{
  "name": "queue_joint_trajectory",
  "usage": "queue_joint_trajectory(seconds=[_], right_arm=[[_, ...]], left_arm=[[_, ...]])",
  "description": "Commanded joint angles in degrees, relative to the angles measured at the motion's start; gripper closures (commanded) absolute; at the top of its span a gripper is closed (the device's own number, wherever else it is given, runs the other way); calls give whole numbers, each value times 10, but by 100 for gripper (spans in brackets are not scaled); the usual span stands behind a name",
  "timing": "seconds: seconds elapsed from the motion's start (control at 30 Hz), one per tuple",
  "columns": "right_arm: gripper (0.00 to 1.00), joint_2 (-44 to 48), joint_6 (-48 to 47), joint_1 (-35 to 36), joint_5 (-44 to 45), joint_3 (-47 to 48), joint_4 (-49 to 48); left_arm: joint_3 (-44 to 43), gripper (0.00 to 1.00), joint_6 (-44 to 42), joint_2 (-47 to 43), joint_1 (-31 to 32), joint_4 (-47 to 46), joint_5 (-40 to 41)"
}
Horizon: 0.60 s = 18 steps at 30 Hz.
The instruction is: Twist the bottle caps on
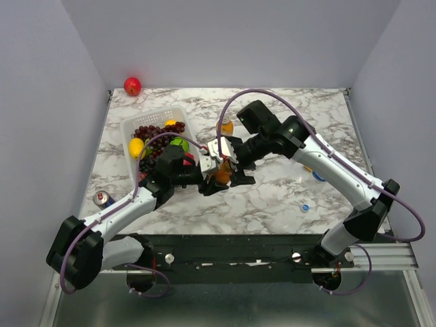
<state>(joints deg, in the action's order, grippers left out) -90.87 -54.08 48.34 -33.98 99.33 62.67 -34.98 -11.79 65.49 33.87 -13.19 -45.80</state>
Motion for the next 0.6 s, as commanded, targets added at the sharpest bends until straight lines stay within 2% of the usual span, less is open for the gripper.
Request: queue_joint_trajectory(seconds=[0.0, 0.23, 0.57], right_arm=[[3, 6, -26, 4, -13, 4, 11], [2, 36, -1, 4, 24, -52, -19], [3, 52, 63, 5, 62, -90, -17]], left_arm=[[-6, 100, 59, 2, 0, -38, -2], [17, 100, 148, 2, -13, -98, 8], [18, 100, 157, -5, -25, -119, 19]])
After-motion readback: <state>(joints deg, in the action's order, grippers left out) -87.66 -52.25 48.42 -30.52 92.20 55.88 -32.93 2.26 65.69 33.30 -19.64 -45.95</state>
